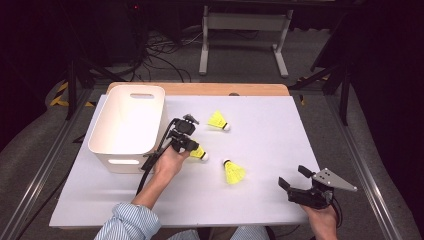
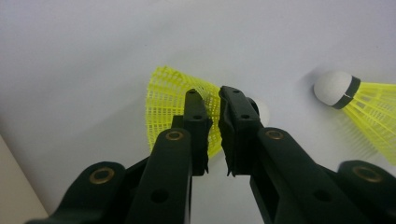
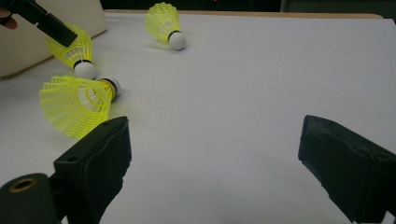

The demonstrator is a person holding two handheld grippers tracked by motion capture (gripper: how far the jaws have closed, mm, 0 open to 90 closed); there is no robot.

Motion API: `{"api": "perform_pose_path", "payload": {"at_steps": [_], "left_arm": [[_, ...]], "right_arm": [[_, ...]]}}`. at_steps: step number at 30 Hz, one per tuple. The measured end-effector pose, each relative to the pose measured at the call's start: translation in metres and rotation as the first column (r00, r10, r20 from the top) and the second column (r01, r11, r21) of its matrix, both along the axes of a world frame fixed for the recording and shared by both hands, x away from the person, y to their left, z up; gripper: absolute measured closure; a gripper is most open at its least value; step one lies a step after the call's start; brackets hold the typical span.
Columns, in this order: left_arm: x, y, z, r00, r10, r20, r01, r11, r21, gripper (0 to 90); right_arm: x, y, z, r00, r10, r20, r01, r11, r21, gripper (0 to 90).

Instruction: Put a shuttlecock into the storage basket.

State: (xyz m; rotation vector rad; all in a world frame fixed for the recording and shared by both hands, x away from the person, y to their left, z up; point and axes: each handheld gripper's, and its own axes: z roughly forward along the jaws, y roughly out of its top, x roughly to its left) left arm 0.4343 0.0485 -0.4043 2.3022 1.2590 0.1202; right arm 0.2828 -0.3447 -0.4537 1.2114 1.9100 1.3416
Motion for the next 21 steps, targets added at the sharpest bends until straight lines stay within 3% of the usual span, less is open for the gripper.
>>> {"api": "perform_pose_path", "payload": {"at_steps": [7,21], "left_arm": [[-0.003,-0.001,0.004,0.9997,-0.025,-0.002,0.025,0.9995,-0.021,87.9],[-0.009,-0.008,0.016,0.9958,-0.088,0.025,0.089,0.995,-0.045,89.4]], "right_arm": [[0.0,0.0,0.0,1.0,0.0,0.001,0.0,1.0,0.0,10.0],[0.0,0.0,0.0,1.0,-0.001,0.0,0.001,1.0,0.002,10.0]]}}
